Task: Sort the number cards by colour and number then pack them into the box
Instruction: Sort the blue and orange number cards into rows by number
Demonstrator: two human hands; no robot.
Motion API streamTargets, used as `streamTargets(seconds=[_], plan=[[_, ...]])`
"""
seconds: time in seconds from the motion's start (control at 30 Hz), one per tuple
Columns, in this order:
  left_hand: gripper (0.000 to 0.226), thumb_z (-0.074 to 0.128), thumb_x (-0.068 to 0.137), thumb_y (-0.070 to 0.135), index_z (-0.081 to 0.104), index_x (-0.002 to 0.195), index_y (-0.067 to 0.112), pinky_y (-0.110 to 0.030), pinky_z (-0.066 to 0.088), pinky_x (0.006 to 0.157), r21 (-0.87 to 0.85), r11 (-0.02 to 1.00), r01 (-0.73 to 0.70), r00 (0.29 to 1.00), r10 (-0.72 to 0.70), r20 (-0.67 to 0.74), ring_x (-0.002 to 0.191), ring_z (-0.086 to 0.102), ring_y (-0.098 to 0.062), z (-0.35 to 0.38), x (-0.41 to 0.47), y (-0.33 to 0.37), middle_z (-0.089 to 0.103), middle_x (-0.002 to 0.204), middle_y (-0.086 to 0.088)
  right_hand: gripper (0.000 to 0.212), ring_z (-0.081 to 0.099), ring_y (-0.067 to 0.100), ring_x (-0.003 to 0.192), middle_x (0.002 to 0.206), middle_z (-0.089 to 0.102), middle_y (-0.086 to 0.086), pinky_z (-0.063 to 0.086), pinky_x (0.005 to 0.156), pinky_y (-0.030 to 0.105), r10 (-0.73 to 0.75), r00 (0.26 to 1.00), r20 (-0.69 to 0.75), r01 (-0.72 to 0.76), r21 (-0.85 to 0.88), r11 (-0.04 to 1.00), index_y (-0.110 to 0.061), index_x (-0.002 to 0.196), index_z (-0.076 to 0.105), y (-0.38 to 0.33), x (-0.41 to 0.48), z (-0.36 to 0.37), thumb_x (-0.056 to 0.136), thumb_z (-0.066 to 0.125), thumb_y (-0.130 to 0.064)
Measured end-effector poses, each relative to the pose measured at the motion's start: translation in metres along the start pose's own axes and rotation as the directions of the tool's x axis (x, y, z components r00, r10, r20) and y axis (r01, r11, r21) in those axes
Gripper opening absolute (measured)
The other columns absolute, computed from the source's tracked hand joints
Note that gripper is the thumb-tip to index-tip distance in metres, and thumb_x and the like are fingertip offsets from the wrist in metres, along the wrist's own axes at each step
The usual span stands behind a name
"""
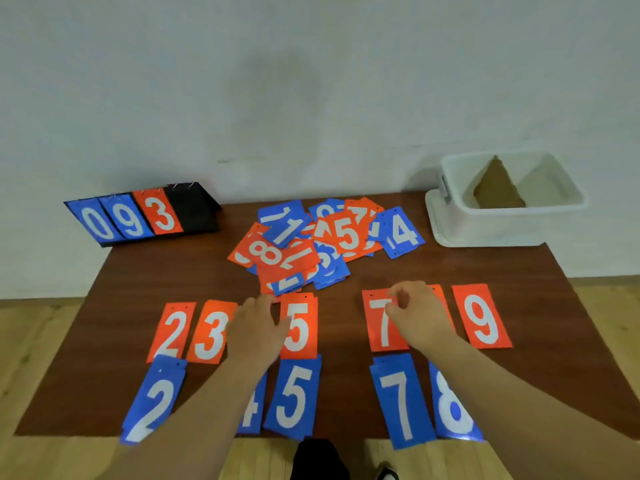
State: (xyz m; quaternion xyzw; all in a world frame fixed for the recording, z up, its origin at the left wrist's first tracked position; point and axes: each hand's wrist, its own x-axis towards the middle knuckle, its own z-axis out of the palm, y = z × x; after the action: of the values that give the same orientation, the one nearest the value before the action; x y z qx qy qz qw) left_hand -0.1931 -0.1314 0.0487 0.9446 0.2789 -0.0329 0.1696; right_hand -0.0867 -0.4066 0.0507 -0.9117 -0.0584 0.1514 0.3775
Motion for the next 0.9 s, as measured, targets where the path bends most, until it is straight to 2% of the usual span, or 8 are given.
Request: streamTargets(seconds=[0.13,0.27,0.37,0.47,0.63,0.77,0.83,0.9], plan=[[0.057,0.07,0.087,0.053,0.053,0.136,0.027,-0.038,0.049,0.096,-0.091,0.991,0.096,0.995,-0.095,0.011,0.119,0.054,-0.023,-0.015,0.043,-0.032,0.054,0.128,-0.002,0.014,0.059,0.011,0.095,0.107,0.057,-0.006,0.043,0.083,0.022,-0.023,0.999,0.033,0.023,0.0,1.0,-0.027,0.098,0.067,-0.043,0.037,0.03,0.087,0.07,-0.02],[0.065,0.072,0.085,0.054,0.049,0.14,0.027,-0.044,0.049,0.101,-0.123,0.978,0.169,0.985,-0.163,0.053,0.127,0.05,-0.028,-0.025,0.097,-0.057,0.048,0.138,-0.006,0.008,0.061,0.016,0.08,0.1,0.064,0.002,0.044,0.067,0.024,-0.037,0.994,0.104,0.044,-0.069,0.997,-0.024,0.093,0.065,-0.069,0.085,0.063,0.086,0.066,-0.02],[0.07,0.072,0.084,0.056,0.046,0.142,0.026,-0.047,0.048,0.102,-0.156,0.955,0.251,0.966,-0.237,0.102,0.13,0.048,-0.031,-0.032,0.143,-0.08,0.044,0.142,-0.008,0.022,0.059,0.02,0.083,0.113,0.055,0.002,0.047,0.072,0.028,0.017,0.991,0.13,0.0,-0.134,0.991,-0.021,0.112,0.065,-0.084,0.121,0.086,0.09,0.068,-0.02],[0.072,0.073,0.085,0.054,0.044,0.145,0.026,-0.048,0.046,0.103,-0.155,0.944,0.291,0.952,-0.27,0.141,0.134,0.045,-0.032,-0.033,0.188,-0.098,0.042,0.146,-0.008,0.024,0.058,0.018,0.066,0.115,0.058,0.011,0.044,0.059,0.026,0.095,0.987,0.133,-0.068,-0.197,0.978,-0.02,0.114,0.063,-0.093,0.158,0.108,0.091,0.07,-0.026],[0.075,0.076,0.083,0.051,0.043,0.145,0.026,-0.048,0.045,0.105,-0.157,0.953,0.257,0.958,-0.229,0.174,0.135,0.044,-0.033,-0.019,0.251,-0.103,0.042,0.147,-0.009,0.036,0.063,0.029,0.098,0.126,0.055,0.01,0.055,0.082,0.04,0.109,0.989,0.097,-0.082,-0.249,0.965,-0.017,0.12,0.062,-0.118,0.216,0.139,0.089,0.069,-0.034],[0.079,0.08,0.08,0.049,0.042,0.145,0.025,-0.045,0.043,0.107,-0.157,0.965,0.21,0.962,-0.176,0.21,0.135,0.042,-0.032,0.002,0.277,-0.089,0.042,0.144,-0.008,0.062,0.063,0.03,0.103,0.12,0.06,0.01,0.057,0.084,0.042,0.162,0.986,0.034,-0.154,-0.172,0.973,-0.012,0.127,0.055,-0.151,0.257,0.176,0.081,0.076,-0.048],[0.078,0.081,0.08,0.045,0.041,0.144,0.027,-0.043,0.044,0.106,-0.112,0.977,0.179,0.965,-0.152,0.215,0.134,0.041,-0.03,0.011,0.282,-0.08,0.042,0.144,-0.006,0.096,0.061,0.033,0.111,0.13,0.052,0.015,0.057,0.088,0.045,0.308,0.951,0.024,-0.3,-0.159,0.941,-0.008,0.143,0.037,-0.167,0.274,0.198,0.075,0.076,-0.063],[0.077,0.082,0.08,0.042,0.039,0.143,0.03,-0.042,0.046,0.104,-0.101,0.977,0.187,0.962,-0.161,0.22,0.133,0.042,-0.03,0.017,0.285,-0.076,0.04,0.143,-0.005,0.114,0.053,0.036,0.121,0.139,0.041,0.02,0.053,0.097,0.047,0.408,0.913,0.013,-0.394,-0.233,0.889,-0.01,0.151,0.019,-0.173,0.283,0.216,0.071,0.078,-0.066]])
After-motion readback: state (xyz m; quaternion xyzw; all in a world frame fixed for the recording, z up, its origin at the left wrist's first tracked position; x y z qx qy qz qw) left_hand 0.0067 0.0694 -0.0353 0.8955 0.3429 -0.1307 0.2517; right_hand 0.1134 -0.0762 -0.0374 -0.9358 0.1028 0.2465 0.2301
